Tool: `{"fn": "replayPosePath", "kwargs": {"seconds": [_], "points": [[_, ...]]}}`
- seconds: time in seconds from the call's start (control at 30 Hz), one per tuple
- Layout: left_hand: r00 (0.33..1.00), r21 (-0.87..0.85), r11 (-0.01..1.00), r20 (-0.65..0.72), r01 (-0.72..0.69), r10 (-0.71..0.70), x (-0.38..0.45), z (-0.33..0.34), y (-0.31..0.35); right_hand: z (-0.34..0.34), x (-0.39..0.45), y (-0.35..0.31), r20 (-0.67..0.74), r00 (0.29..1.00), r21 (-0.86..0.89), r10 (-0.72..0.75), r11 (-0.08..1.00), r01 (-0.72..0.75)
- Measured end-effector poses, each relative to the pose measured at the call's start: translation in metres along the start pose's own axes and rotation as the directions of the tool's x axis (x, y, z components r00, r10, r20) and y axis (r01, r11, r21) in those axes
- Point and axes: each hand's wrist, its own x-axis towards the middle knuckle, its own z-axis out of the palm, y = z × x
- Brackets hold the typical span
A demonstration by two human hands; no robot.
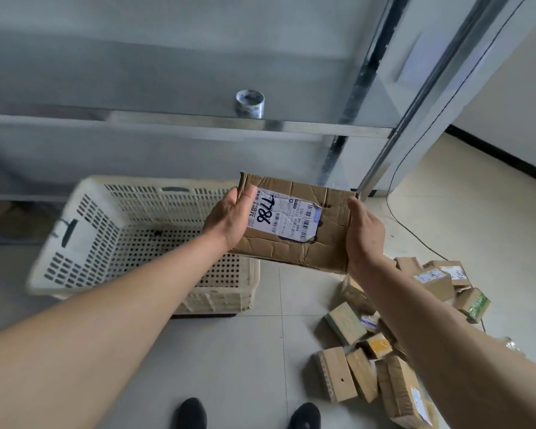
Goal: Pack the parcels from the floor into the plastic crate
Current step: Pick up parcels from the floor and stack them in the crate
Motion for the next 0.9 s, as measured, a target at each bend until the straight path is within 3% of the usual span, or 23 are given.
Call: {"fn": "replayPosePath", "kwargs": {"seconds": [0.33,0.9], "points": [[0.998,-0.010,0.999,-0.056,0.043,-0.043,0.027,-0.141,-0.081,0.159,-0.052,-0.006,0.057,0.998,-0.062,0.019,0.998,-0.016],[0.934,-0.150,0.924,-0.010,0.353,-0.358,0.121,-0.235,-0.170,0.338,0.009,0.024,0.251,0.964,-0.182,0.084,0.983,-0.039]]}}
